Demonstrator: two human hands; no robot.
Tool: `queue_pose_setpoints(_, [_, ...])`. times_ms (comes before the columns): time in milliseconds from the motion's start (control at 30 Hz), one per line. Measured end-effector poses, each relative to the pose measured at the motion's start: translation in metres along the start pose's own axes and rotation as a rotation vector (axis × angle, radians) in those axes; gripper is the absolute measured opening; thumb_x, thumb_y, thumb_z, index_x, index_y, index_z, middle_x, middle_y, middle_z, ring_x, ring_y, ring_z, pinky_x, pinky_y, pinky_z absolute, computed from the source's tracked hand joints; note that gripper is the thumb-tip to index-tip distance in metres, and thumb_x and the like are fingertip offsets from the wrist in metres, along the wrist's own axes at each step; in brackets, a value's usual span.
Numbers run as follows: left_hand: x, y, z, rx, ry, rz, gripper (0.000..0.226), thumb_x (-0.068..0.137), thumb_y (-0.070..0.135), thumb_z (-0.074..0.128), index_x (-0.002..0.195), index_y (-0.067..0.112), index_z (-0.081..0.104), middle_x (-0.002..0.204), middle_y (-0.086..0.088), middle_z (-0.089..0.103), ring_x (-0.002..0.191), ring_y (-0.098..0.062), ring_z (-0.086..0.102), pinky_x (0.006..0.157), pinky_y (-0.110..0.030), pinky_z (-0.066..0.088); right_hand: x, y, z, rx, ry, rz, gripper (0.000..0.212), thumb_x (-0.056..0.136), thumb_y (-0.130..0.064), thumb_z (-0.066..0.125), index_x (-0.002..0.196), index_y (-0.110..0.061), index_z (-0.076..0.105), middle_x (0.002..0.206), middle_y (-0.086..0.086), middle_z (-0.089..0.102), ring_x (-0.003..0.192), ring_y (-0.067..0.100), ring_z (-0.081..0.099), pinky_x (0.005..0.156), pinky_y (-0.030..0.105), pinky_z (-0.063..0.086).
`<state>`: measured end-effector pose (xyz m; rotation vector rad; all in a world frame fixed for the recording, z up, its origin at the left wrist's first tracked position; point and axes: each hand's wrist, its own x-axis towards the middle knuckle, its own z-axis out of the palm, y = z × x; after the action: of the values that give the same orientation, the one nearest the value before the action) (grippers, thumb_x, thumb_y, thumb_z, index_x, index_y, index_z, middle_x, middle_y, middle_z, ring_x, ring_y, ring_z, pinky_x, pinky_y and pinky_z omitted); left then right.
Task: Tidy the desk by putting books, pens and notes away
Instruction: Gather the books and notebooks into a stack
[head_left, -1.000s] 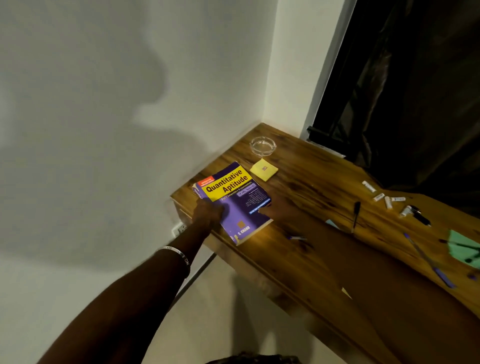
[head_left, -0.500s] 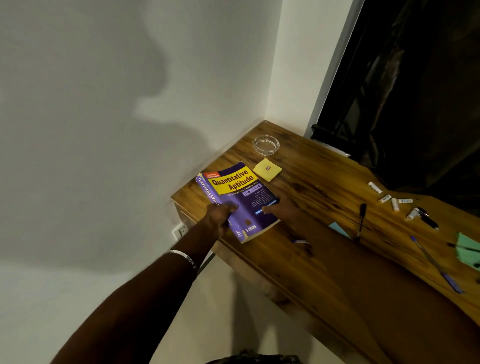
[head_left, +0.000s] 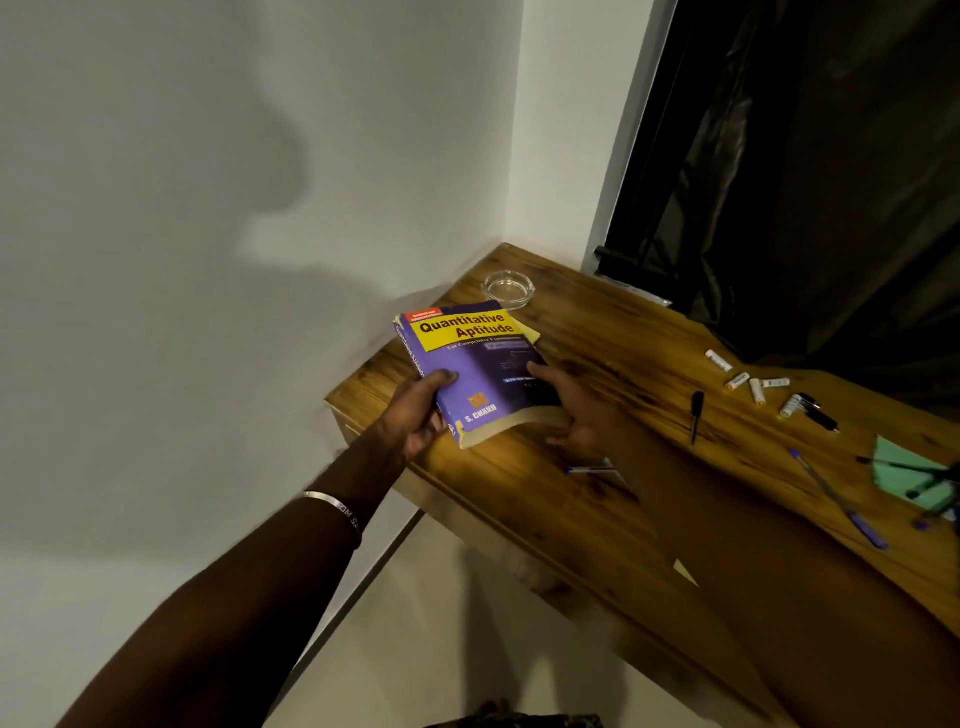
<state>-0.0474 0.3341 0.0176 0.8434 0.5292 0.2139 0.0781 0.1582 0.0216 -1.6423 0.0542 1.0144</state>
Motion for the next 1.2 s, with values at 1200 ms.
queue_pose_setpoints(1200, [-0.095, -0.286, 0.345, 0.749, -0.673, -0.444, 0.035, 0.086, -0.002, 0.060, 0.120, 0.006, 0.054, 0.129, -0.018, 0.058, 0.088, -0.024, 0.062, 0.085, -0.038, 0.049, -0.315, 0.204, -0.345, 0.102, 0.814, -0.152, 0.021, 0.087, -0.024, 0.070, 0.082, -0.003, 0.071, 0.090, 0.014, 0.073, 0.072, 0.022, 0.066, 0.063, 0.022, 0.050])
